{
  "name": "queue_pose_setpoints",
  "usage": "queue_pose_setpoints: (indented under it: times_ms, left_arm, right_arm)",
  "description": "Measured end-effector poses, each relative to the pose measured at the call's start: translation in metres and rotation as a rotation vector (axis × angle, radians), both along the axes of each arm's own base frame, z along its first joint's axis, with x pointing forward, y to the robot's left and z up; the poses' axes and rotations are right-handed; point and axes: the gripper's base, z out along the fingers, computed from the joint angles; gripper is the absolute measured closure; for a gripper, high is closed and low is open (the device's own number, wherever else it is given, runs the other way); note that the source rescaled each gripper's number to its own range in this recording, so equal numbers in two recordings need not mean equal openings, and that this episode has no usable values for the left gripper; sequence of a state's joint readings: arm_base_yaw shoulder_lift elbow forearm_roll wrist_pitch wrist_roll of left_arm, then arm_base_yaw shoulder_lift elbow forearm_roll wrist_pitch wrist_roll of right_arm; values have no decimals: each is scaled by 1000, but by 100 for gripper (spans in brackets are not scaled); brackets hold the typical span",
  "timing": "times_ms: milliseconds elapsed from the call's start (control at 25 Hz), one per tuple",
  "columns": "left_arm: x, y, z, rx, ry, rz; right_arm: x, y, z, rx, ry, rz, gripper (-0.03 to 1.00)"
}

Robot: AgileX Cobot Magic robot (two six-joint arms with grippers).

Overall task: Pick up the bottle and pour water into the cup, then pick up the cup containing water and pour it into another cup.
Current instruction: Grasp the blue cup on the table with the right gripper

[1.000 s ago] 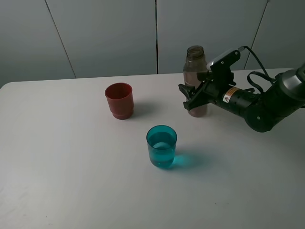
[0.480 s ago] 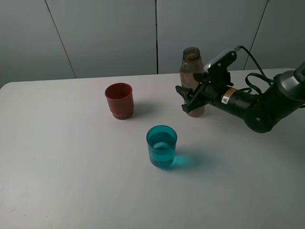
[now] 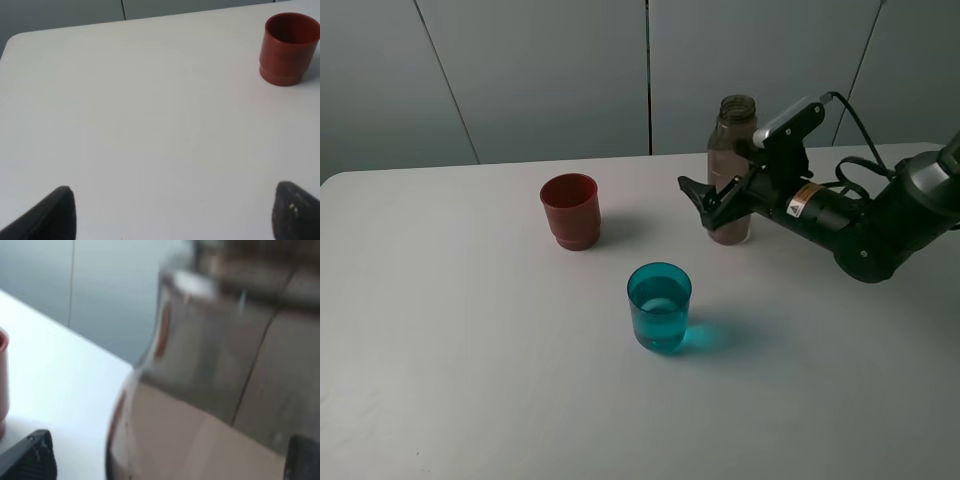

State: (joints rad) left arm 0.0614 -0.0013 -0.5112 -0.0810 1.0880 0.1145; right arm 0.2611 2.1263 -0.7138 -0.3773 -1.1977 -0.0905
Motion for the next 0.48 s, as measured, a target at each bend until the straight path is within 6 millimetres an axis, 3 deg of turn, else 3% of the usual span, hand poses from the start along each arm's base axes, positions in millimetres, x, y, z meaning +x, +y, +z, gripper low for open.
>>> queue_pose_setpoints:
  times_ms: [240, 480]
  left_arm:
    - [0, 0, 0, 0, 0, 0]
    - [0, 0, 0, -2, 0, 1]
  right_arm:
    - [-3, -2, 18, 17, -38, -15, -3]
    - [-5, -1, 53, 42, -141, 3, -3]
